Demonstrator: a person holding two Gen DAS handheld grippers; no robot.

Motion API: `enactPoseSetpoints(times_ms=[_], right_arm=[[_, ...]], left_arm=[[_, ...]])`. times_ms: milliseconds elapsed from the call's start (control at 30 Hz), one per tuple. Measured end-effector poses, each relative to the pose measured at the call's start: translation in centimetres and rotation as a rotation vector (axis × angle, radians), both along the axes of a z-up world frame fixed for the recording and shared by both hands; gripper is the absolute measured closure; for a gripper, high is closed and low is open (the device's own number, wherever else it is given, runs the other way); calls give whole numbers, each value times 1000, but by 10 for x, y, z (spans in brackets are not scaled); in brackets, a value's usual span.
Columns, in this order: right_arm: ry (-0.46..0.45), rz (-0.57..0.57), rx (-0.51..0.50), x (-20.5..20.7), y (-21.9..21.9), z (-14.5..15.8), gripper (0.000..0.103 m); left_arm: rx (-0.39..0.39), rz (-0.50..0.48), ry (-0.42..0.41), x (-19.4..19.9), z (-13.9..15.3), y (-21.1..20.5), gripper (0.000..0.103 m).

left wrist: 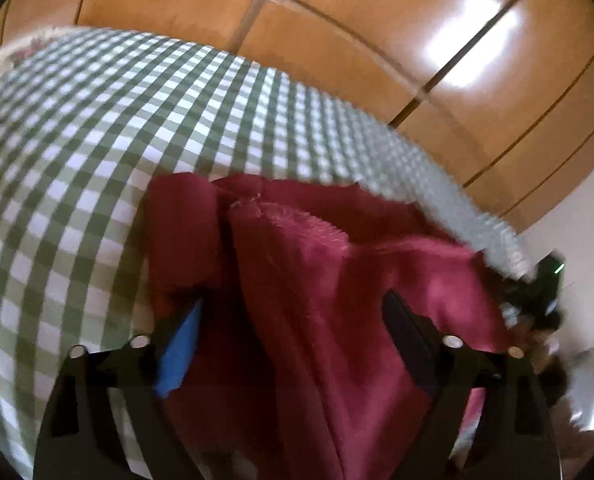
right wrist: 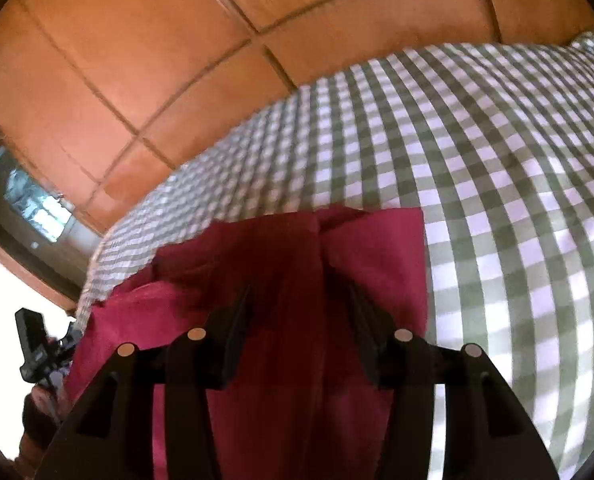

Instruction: Fold small clothes

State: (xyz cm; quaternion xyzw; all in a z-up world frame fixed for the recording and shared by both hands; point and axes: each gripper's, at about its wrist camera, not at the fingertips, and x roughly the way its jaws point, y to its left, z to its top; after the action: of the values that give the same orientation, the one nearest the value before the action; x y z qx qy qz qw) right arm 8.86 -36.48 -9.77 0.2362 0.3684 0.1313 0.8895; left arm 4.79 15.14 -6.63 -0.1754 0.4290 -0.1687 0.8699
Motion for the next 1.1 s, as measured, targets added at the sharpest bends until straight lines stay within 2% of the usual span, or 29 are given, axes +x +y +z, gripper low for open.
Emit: enactPoseSetpoints(times_ms=[33, 67, 100, 133, 200, 267, 333, 433, 500, 600, 633, 700, 733, 833, 867, 900, 933, 967, 1000, 1067, 1100], right_arm=[[18, -10, -9, 4, 3, -3, 72], [20, -15, -23, 6, 5, -4, 86], [16, -12, -36, 5, 8, -3, 94], [7, -10, -60, 1, 10, -1, 94], [-25, -27, -89, -5, 15, 7, 96], [-71, -66, -87, -13, 10, 17, 96], [-109, -121, -92, -18, 3, 25, 96], [-101, -190, -151, -15, 3, 19, 96], [-65, -212, -146, -10, 0, 6, 96], [-31, -227, -128, -4, -3, -18, 96], [-32, -232, -110, -5, -6, -22, 96], [-41, -231, -74, -6, -11, -26, 91], [-42, -225, -61, -7, -12, -27, 89], [-50, -211, -65, -8, -11, -27, 83], [-53, -207, -71, -7, -9, -25, 78], [-59, -196, -74, -8, -7, -24, 66], [-65, -179, -81, -7, -2, -22, 60], [-68, -172, -103, -7, 2, -19, 51], [-75, -177, -146, -9, 6, -13, 48], [-125, -221, -263, -20, 15, 3, 48], [-154, -240, -309, -28, 19, 14, 47]], left_arm=[[44, 14, 7, 2, -1, -3, 52], [71, 26, 22, 3, -3, -5, 72], [81, 37, 29, 3, -4, -4, 78], [63, 54, 20, 3, -1, 0, 88], [22, 64, -16, 0, 9, 6, 92], [19, 84, -86, -4, 26, 10, 97], [33, 103, -143, -4, 38, 9, 97], [113, 109, -208, 4, 41, -7, 97], [213, 107, -206, 12, 31, -22, 97], [336, 107, -139, 28, -2, -34, 97], [346, 105, -111, 32, -14, -34, 96], [348, 102, -132, 30, -25, -33, 93], [345, 104, -156, 26, -27, -32, 93], [329, 110, -158, 24, -24, -28, 90], [321, 120, -153, 23, -22, -27, 85], [318, 142, -148, 20, -19, -24, 84], [321, 161, -147, 16, -13, -23, 79], [334, 192, -151, 11, -6, -21, 70], [349, 218, -160, 8, 1, -23, 64], [399, 299, -221, -10, 25, -27, 38], [402, 314, -255, -17, 35, -29, 32]])
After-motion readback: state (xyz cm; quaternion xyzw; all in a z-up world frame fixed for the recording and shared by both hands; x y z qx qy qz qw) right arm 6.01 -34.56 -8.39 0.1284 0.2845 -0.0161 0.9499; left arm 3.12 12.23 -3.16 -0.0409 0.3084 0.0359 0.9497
